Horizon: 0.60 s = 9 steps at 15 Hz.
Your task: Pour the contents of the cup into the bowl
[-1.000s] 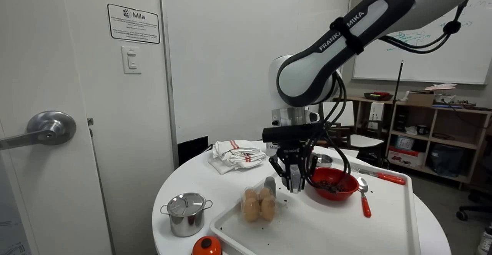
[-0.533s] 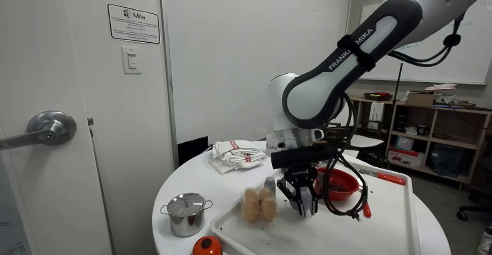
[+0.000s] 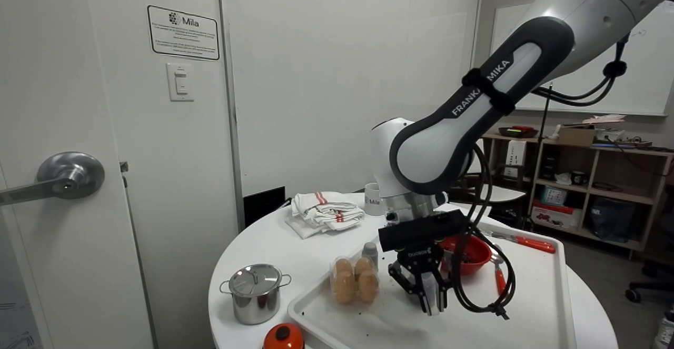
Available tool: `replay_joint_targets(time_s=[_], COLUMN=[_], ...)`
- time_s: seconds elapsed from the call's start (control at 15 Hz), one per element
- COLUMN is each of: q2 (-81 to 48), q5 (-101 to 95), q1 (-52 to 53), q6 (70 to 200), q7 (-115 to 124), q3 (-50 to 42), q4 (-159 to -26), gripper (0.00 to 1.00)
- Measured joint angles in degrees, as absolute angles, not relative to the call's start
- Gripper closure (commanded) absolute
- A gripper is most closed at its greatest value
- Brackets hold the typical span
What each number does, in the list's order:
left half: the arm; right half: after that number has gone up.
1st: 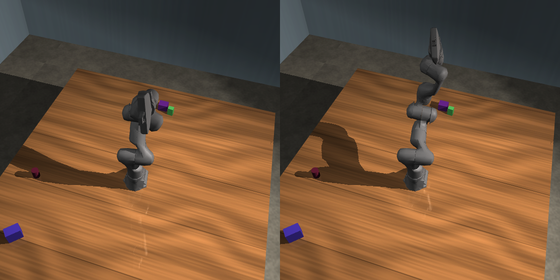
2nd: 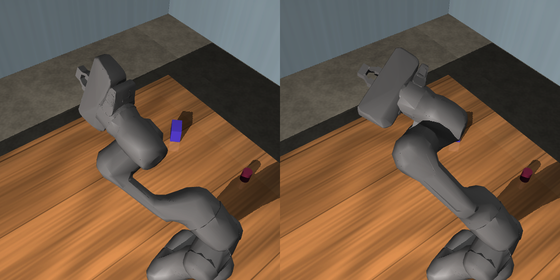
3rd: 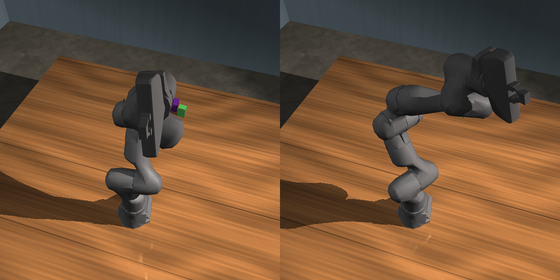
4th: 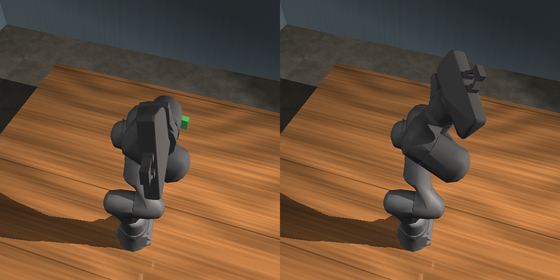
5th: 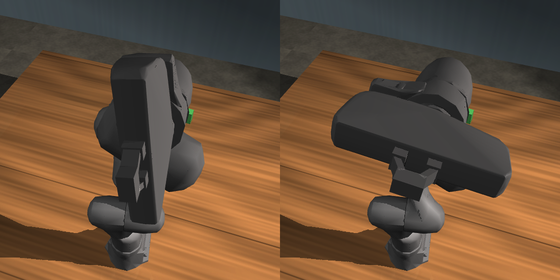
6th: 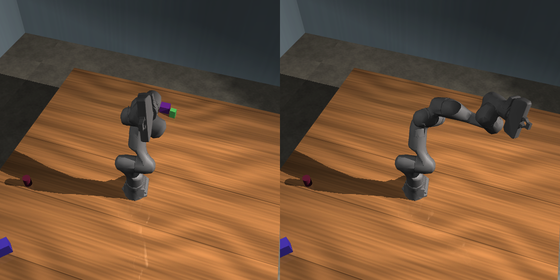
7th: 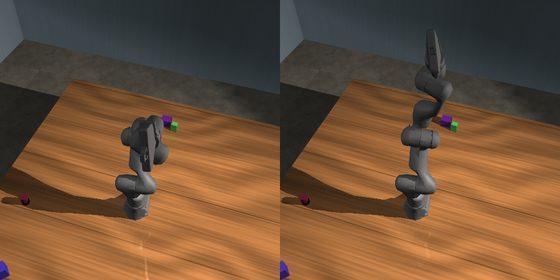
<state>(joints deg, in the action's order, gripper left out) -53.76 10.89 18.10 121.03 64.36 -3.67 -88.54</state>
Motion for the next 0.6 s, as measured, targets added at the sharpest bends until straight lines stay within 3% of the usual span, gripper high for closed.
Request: replay_joint_targets(time_s=[0.07,0.13,0.6], q2=[-53.7,-53.7,-53.8], q5=[10.9,10.9,10.9], q1=[18.1,18.0,17.8], q6=[121.0,121.1,121.2], q7=[64.4,64.4,64.3], q3=[-3.6,-3.6,-3.2], q4=[-88.5,-88.5,-88.5], gripper=[0.52,0.51,0.02])
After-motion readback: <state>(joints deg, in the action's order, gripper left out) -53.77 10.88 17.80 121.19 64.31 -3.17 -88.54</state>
